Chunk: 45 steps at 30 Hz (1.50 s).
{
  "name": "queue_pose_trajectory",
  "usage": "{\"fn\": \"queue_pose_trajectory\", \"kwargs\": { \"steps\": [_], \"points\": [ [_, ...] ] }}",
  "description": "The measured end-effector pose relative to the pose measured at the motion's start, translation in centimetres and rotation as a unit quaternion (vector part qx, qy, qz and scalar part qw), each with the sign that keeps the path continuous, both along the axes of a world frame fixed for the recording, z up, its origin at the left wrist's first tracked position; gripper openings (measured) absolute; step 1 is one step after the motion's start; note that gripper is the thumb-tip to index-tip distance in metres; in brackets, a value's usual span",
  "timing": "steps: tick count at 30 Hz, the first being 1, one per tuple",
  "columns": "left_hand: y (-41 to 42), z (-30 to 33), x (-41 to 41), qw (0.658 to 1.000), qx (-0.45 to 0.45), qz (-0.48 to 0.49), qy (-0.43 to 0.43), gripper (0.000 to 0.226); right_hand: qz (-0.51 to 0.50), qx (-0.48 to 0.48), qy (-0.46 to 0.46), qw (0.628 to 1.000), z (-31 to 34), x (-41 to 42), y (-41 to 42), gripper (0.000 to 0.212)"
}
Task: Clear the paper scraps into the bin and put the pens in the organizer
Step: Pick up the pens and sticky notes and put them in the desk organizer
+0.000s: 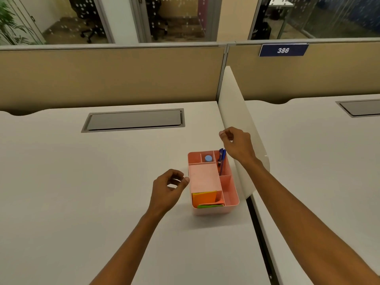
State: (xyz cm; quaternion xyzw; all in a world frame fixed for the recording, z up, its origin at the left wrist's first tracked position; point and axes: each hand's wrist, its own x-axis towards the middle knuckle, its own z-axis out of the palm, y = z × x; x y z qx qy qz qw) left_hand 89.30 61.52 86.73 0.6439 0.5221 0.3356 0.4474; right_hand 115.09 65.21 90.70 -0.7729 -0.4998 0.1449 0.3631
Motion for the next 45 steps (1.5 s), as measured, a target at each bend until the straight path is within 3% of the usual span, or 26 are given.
{"fn": "queue_pose_trajectory", "kwargs": {
  "steps": [14,24,29,31,33,36,45],
  "points": [
    [-4.9,-0.8,-7.2,0.995,-0.011,-0.100,0.016,0.026,0.103,0.033,-0.176,0.978,-1.4,-10.3,-9.4,0.034],
    [-15.4,-1.0,-17.0,0.997,-0.008,-0.071,0.026,0.036,0.187,0.025,-0.236,0.953,-2.7,-18.4,-19.1,0.038],
    [-23.6,-1.2,-23.4,0.995,-0.080,-0.019,-0.056,0.043,0.253,-0.002,-0.244,0.936,-4.1,-24.2,-26.1,0.048],
    [-27.8,-2.0,-26.5,0.998,-0.061,0.002,-0.018,0.042,0.280,-0.039,-0.245,0.927,-5.3,-27.0,-29.4,0.055],
    [-31.8,-3.1,-29.8,0.996,-0.014,-0.014,0.084,0.042,0.299,-0.070,-0.236,0.922,-6.6,-30.1,-32.8,0.061],
    [-36.9,-4.9,-34.4,0.973,0.013,-0.072,0.219,0.058,0.330,-0.099,-0.247,0.906,-8.5,-34.6,-37.7,0.069],
    [-48.3,-9.8,-48.8,0.924,-0.065,-0.076,0.370,0.070,0.362,-0.179,-0.225,0.887,-12.5,-47.0,-47.8,0.069]
  ]
}}
